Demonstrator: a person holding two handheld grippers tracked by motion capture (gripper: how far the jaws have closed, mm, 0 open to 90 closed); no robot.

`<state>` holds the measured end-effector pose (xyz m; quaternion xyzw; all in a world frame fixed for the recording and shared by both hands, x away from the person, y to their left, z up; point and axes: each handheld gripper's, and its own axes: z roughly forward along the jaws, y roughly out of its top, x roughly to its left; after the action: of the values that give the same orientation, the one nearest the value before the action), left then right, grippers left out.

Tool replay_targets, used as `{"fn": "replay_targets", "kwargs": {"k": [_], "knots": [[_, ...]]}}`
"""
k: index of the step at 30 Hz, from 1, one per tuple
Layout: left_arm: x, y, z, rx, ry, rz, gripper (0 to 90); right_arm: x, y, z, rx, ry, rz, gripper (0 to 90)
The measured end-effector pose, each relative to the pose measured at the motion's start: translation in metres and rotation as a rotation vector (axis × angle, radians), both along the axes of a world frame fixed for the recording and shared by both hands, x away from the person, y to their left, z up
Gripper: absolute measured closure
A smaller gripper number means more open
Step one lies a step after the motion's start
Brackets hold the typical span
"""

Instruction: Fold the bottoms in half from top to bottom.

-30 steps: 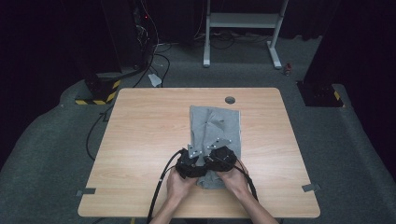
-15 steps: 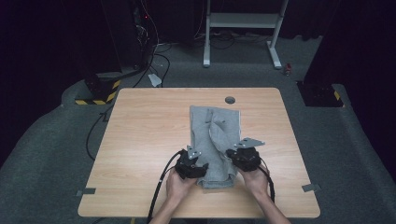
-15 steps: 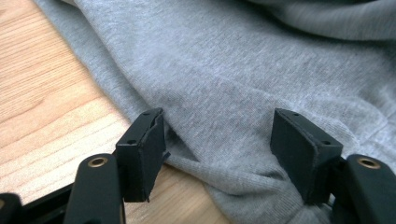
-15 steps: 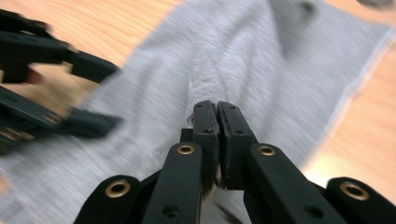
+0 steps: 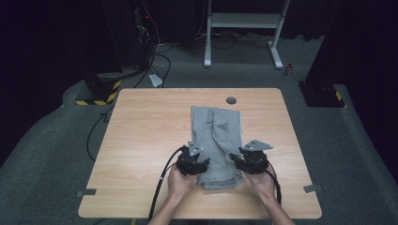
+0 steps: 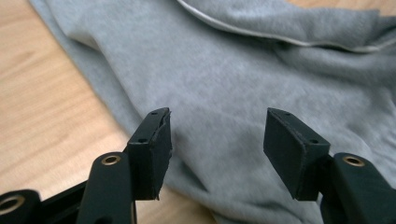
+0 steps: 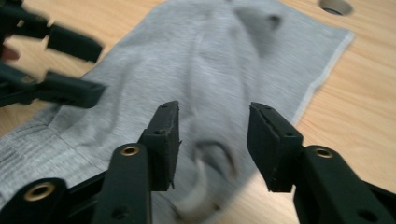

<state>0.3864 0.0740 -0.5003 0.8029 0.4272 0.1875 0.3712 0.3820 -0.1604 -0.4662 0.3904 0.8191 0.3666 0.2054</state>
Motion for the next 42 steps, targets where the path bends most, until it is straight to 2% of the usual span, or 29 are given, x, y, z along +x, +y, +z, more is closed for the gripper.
{"fn": "replay_targets", "kwargs": {"k": [2,5,7,8,10,12,16,18,19,22,24,27,28,30,33,35,39,40,42], "knots": [[0.003,0.0,-0.002,0.001,0.0,-0.001,50.7,0.004,0.013,-0.003,-0.046,0.005,0.017,55.6],[0.005,0.001,-0.006,0.033,0.007,-0.014,65.9,0.011,0.02,-0.01,-0.072,0.015,0.027,71.2],[0.005,0.003,-0.007,0.055,0.014,-0.022,75.7,0.015,0.017,-0.014,-0.062,0.032,0.024,81.0],[0.005,0.004,-0.009,0.057,0.024,-0.024,80.3,0.014,0.013,-0.015,-0.073,0.033,0.027,84.7],[0.006,0.005,-0.012,0.076,0.037,-0.033,87.4,0.013,0.007,-0.016,-0.076,0.044,0.018,87.7],[0.005,0.007,-0.013,0.07,0.043,-0.033,89.0,0.013,-0.004,-0.016,-0.064,0.048,0.001,88.3],[0.002,0.01,-0.012,0.087,0.046,-0.033,89.2,0.015,-0.022,-0.019,-0.042,0.064,-0.039,88.3],[0.002,0.013,-0.011,0.075,0.045,-0.03,89.1,0.015,-0.031,-0.023,-0.038,0.082,-0.052,87.6],[0.001,0.015,-0.01,0.056,0.047,-0.025,89.0,0.014,-0.034,-0.024,-0.041,0.091,-0.056,86.5],[-0.002,0.017,-0.005,0.017,0.034,-0.028,88.7,0.01,-0.043,-0.023,-0.037,0.101,-0.079,72.9],[-0.005,0.016,0.0,-0.011,0.02,-0.048,87.6,0.004,-0.046,-0.017,-0.011,0.071,-0.087,67.0],[-0.008,0.011,0.008,-0.039,-0.007,-0.085,79.3,-0.004,-0.042,-0.006,0.019,0.023,-0.046,64.4],[-0.008,0.008,0.01,-0.053,-0.008,-0.087,74.3,-0.005,-0.038,-0.003,0.027,0.012,-0.024,63.8],[-0.007,0.004,0.01,-0.052,-0.001,-0.097,67.9,-0.007,-0.028,-0.001,0.024,0.003,0.002,63.8],[-0.009,-0.002,0.007,-0.028,0.027,-0.118,57.9,-0.008,-0.012,-0.002,0.026,0.028,0.05,62.3],[-0.013,-0.003,0.004,-0.011,0.038,-0.128,54.7,-0.013,-0.006,-0.004,0.008,0.04,0.074,61.4],[-0.023,0.002,-0.005,0.038,0.048,-0.125,52.5,-0.024,-0.01,-0.016,-0.03,0.064,0.085,60.2],[-0.026,0.004,-0.004,0.036,0.046,-0.119,51.9,-0.026,-0.015,-0.02,-0.03,0.075,0.081,60.0],[-0.034,0.008,0.002,-0.006,0.034,-0.112,51.4,-0.028,-0.022,-0.027,-0.024,0.1,0.075,58.7]]}}
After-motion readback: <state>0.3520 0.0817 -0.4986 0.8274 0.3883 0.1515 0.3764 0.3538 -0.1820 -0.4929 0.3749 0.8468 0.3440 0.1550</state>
